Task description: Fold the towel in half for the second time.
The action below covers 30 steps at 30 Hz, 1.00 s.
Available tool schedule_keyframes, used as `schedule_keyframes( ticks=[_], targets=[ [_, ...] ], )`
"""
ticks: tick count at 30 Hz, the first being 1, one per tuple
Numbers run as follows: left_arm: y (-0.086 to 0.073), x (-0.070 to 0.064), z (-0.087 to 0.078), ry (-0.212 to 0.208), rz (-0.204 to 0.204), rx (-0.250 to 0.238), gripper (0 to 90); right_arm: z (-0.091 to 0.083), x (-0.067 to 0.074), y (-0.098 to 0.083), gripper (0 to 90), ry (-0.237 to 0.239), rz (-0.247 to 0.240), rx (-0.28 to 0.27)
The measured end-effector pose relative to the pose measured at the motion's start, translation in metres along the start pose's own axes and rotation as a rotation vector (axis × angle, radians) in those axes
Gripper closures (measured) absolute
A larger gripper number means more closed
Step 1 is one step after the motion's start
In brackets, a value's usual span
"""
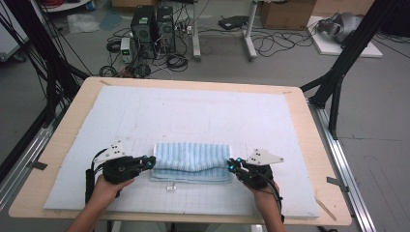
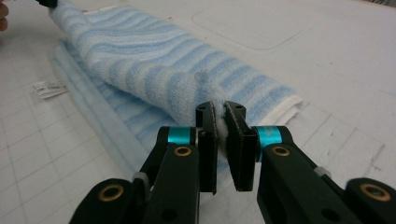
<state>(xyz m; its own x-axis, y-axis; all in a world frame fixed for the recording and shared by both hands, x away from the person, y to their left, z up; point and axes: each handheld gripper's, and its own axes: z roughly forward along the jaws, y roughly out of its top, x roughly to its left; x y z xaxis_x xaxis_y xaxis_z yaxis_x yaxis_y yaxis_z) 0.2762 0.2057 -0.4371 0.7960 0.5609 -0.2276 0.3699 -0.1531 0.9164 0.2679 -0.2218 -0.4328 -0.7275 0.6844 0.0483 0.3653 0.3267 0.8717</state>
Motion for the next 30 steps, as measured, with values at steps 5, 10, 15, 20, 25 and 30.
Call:
schedule_keyframes(
  ticks=[5,10,15,20,25,30],
  targets=[
    [-0.009,0.0,-0.004,-0.002,-0.011,0.02,85.7,-0.006,0.005,-0.004,83.8,-0.001,-0.026,0.019],
    [-0.01,0.0,-0.009,0.022,-0.026,0.015,73.8,-0.009,0.008,-0.007,81.1,0.013,-0.046,0.036],
    [-0.002,0.001,-0.012,0.107,-0.06,-0.047,50.6,-0.02,0.003,0.001,46.9,-0.023,0.031,-0.05],
    [0.005,0.004,0.005,0.099,-0.057,-0.011,53.3,-0.016,0.001,0.013,44.2,-0.065,0.067,-0.104],
    [0.004,0.006,0.024,0.109,-0.057,0.117,60.6,0.016,0.004,0.016,47.5,-0.076,0.044,0.0],
    [-0.003,0.001,0.029,0.121,-0.037,0.193,63.2,0.039,0.015,0.01,47.5,-0.056,-0.042,0.138]
  ],
)
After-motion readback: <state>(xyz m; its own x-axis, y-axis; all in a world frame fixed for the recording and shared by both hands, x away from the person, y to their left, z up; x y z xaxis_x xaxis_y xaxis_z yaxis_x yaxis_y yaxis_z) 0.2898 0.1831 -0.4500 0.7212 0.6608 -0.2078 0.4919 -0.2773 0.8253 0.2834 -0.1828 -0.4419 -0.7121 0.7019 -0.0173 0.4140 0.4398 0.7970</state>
